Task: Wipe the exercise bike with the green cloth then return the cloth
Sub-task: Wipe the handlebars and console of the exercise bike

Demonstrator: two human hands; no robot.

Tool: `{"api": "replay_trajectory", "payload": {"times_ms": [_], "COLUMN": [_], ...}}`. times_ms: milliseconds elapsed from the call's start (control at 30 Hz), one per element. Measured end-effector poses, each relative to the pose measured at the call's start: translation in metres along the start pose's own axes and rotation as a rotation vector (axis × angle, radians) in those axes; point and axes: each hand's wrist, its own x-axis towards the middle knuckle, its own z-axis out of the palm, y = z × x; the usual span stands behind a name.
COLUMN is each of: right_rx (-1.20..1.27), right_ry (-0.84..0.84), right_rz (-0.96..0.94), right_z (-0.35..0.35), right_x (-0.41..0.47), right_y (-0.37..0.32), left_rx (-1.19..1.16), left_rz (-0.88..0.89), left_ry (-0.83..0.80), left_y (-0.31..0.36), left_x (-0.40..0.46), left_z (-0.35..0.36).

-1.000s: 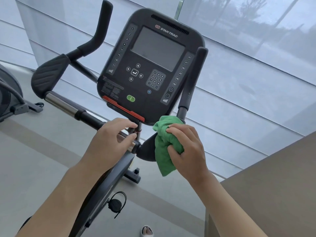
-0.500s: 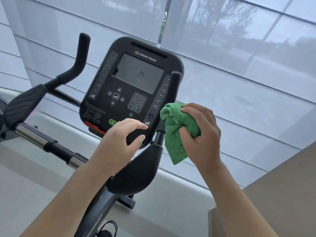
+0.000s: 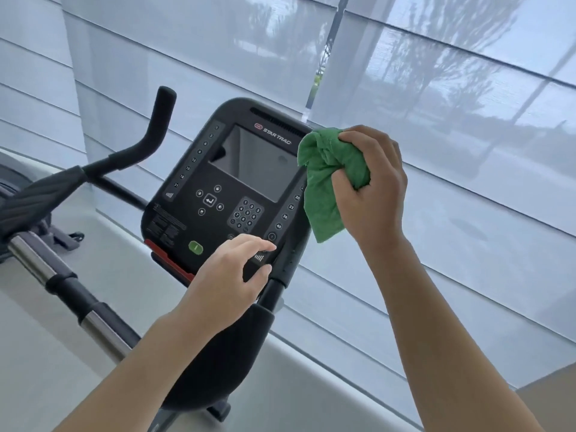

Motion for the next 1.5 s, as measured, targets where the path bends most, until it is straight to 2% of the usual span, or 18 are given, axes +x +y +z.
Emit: {"api": "replay_trajectory", "payload": {"times_ms": [67, 167, 367, 433, 533, 767, 900, 1000, 1100, 1200, 1300, 1400, 1500], "right_rx": [-0.036, -0.093, -0.278, -0.268, -0.087, 0.151, 0.282, 0.153, -0.149, -0.487, -0.674, -0.492, -0.11], "right_ry": [-0.116, -0.377, -0.355, -0.398, -0.453, -0.273, -0.076, -0.094, -0.193, -0.363, -0.526, -0.455, -0.483], "right_rz": [0.032, 0.08, 0.104, 0.199, 0.428, 0.558, 0.638, 0.509, 0.305, 0.051, -0.008, 0.082, 0.497], "right_z": [0.013, 0.034, 0.062, 0.066, 0.068, 0.075, 0.071, 0.065, 0.063, 0.073, 0.086, 0.083, 0.073], "right_x": [0.008, 0.002, 0.006, 0.025, 0.05, 0.037, 0.014, -0.013, -0.025, -0.028, -0.023, 0.003, 0.046], "right_y": [0.007, 0.013, 0.011, 0.017, 0.026, 0.029, 0.019, 0.01, 0.006, -0.007, -0.011, 0.001, 0.013], "left_rx": [-0.003, -0.006, 0.021, 0.02, 0.015, 0.106, 0.208, 0.216, 0.198, 0.185, 0.181, 0.178, 0.173], "left_rz": [-0.008, -0.028, -0.046, -0.053, -0.063, -0.039, 0.037, 0.047, 0.031, 0.02, 0.021, 0.019, 0.004], "left_ry": [0.001, 0.0, 0.04, 0.043, 0.047, 0.067, 0.077, 0.079, 0.07, 0.053, 0.05, 0.058, 0.057], "left_y": [0.0, -0.003, -0.017, -0.02, -0.021, -0.019, -0.016, -0.015, -0.016, -0.017, -0.019, -0.021, -0.021], "left_x": [0.001, 0.002, 0.0, -0.003, -0.01, -0.023, -0.023, -0.024, -0.024, -0.023, -0.024, -0.026, -0.026], "left_z": [0.009, 0.017, 0.02, 0.021, 0.026, 0.035, 0.034, 0.034, 0.033, 0.034, 0.034, 0.034, 0.035]}}
